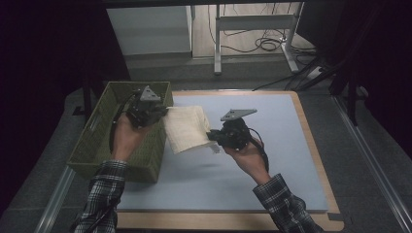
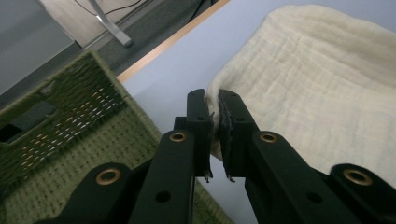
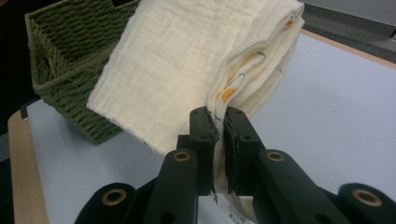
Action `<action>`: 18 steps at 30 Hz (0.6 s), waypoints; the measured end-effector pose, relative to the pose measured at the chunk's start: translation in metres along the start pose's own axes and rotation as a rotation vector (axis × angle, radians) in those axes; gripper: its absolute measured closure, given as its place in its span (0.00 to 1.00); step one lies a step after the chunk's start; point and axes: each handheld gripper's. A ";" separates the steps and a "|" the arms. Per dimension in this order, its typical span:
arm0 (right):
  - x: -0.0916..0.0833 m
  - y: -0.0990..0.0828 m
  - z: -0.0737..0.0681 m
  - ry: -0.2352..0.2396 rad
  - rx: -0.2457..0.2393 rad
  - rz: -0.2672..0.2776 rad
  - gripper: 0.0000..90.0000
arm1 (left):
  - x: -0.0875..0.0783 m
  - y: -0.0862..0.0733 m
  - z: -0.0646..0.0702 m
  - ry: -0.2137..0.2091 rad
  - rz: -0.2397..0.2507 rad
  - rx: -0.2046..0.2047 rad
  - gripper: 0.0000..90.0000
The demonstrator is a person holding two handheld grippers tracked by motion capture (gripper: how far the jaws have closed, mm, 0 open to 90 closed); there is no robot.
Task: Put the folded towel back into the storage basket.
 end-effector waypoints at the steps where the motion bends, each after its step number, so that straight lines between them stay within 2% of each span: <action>1: 0.002 0.002 -0.001 0.003 -0.002 0.001 0.92 | -0.002 -0.001 -0.002 0.003 0.000 -0.003 0.93; 18: 0.030 0.032 -0.023 0.043 -0.019 0.008 0.92 | -0.029 -0.019 -0.034 0.064 -0.024 -0.047 0.93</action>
Point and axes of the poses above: each handheld gripper's, and its own axes: x roughly forward along the jaws, y roughly out of its top, z roughly to its right, and after that the axes turned 5 degrees about x, right-handed
